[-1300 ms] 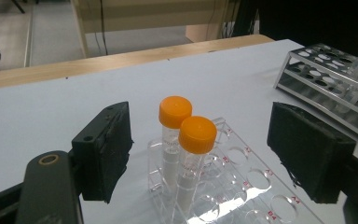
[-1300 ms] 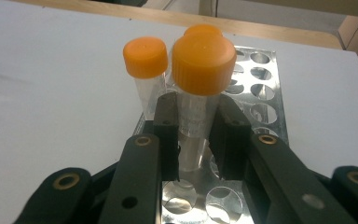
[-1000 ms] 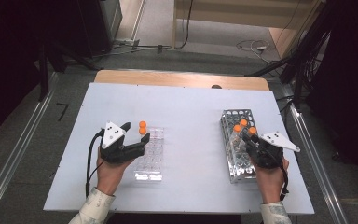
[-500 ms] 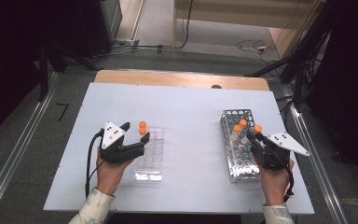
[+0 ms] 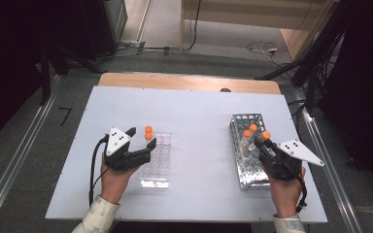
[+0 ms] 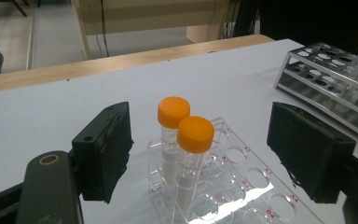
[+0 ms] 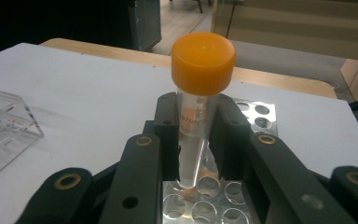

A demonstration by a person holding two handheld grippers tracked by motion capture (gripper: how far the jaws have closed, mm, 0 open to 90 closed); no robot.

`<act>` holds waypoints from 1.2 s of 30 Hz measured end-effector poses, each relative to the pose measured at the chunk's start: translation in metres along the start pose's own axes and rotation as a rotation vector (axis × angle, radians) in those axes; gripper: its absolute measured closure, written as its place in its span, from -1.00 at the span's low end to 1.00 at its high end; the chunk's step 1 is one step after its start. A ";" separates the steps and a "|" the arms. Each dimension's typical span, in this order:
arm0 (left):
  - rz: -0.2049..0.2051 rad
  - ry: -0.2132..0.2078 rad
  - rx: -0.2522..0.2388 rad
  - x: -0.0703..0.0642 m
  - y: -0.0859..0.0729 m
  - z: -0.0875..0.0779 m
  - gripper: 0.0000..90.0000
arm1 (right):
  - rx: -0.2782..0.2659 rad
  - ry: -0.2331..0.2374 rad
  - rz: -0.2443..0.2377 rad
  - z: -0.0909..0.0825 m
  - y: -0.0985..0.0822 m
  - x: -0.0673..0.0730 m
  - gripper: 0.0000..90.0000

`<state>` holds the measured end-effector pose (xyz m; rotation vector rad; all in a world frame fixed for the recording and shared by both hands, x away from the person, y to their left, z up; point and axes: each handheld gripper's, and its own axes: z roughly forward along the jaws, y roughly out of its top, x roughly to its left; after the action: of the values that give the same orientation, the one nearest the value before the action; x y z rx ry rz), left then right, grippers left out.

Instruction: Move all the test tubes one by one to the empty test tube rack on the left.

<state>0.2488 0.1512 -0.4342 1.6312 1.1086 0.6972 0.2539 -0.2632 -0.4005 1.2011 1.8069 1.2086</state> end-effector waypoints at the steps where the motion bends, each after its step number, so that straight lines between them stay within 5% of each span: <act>1: 0.000 0.001 0.000 0.000 0.000 0.000 -0.51 | -0.001 0.006 -0.006 0.000 0.000 0.001 0.60; 16: 0.005 -0.006 0.000 -0.003 0.000 -0.001 -0.51 | -0.002 0.072 -0.060 0.002 0.000 0.028 0.60; 36: 0.025 -0.035 -0.002 -0.014 0.000 0.000 -0.51 | 0.062 0.199 -0.143 0.020 -0.013 0.073 0.60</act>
<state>0.2429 0.1390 -0.4327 1.6524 1.0643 0.6834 0.2398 -0.1910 -0.4220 0.9946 2.0520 1.2333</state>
